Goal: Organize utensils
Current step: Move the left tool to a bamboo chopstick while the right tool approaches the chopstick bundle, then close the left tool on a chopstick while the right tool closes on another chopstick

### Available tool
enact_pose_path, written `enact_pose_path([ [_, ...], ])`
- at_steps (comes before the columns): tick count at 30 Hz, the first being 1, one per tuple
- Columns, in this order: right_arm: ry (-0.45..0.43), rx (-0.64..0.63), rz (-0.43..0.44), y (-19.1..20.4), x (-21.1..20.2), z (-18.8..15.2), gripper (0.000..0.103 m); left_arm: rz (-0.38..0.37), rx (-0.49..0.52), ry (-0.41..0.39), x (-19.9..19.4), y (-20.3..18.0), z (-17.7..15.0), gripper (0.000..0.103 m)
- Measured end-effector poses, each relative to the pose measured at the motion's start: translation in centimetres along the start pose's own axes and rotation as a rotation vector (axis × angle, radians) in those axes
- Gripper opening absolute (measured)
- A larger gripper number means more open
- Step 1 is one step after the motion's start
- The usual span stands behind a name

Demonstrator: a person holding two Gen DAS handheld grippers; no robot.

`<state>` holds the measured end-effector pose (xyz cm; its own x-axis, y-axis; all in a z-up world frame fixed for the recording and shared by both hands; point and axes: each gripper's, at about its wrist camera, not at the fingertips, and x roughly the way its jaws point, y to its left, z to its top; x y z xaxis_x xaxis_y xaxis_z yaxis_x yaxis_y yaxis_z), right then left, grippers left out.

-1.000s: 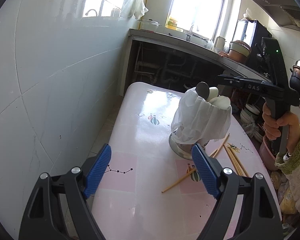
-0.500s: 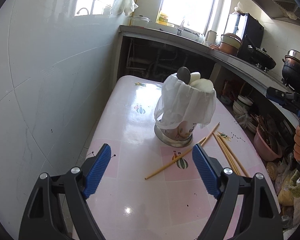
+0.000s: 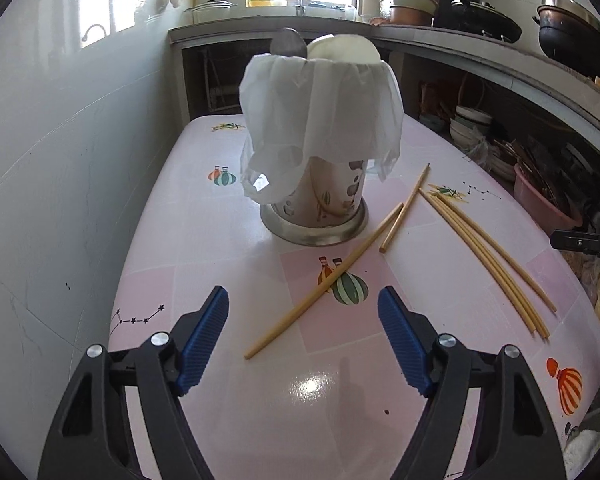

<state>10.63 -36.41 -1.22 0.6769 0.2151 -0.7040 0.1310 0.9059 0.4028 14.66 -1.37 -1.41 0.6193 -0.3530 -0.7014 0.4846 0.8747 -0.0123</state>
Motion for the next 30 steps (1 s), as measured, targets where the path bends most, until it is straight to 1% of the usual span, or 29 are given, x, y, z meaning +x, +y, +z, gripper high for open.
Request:
enact_pose_path([
  [4,0.037,-0.007,-0.013,-0.8,1.4,-0.3,0.036,0.033,0.076,0.064,3.0,-1.0,0.7,0.056],
  [5,0.044,-0.007,-0.01,-1.0,1.8,-0.3,0.035,0.041,0.095,0.075,3.6,-1.3,0.8,0.055],
  [7,0.061,-0.005,-0.002,-1.3,2.4,-0.4,0.03,0.05,0.131,0.098,4.6,-1.8,0.9,0.05],
  [11,0.089,-0.014,0.016,-1.4,3.3,-0.6,0.023,0.053,0.157,0.138,6.0,-2.3,0.9,0.041],
  [13,0.096,-0.03,0.026,-1.2,3.6,-0.6,0.022,0.056,0.16,0.153,6.6,-2.4,1.0,0.034],
  [16,0.102,-0.062,0.024,-0.8,4.1,-0.6,0.021,0.068,0.157,0.171,7.2,-2.2,1.0,0.03],
  [20,0.117,-0.088,0.015,-0.6,4.8,-0.6,0.02,0.074,0.149,0.172,7.6,-2.0,1.5,0.028],
  [23,0.117,-0.107,0.005,-0.3,5.0,-0.5,0.018,0.079,0.151,0.173,7.7,-2.1,1.7,0.025],
  [24,0.12,-0.11,0.002,-0.2,5.0,-0.5,0.015,0.079,0.151,0.174,7.8,-2.1,1.8,0.023],
  [26,0.121,-0.117,0.001,-0.1,5.1,-0.5,0.014,0.075,0.153,0.177,8.0,-2.3,1.9,0.019],
  [29,0.122,-0.133,-0.018,0.1,5.2,-0.5,0.01,0.082,0.159,0.177,8.0,-2.4,2.1,0.016],
  [30,0.123,-0.133,-0.021,0.1,5.2,-0.5,0.006,0.082,0.161,0.177,8.0,-2.4,2.1,0.015],
])
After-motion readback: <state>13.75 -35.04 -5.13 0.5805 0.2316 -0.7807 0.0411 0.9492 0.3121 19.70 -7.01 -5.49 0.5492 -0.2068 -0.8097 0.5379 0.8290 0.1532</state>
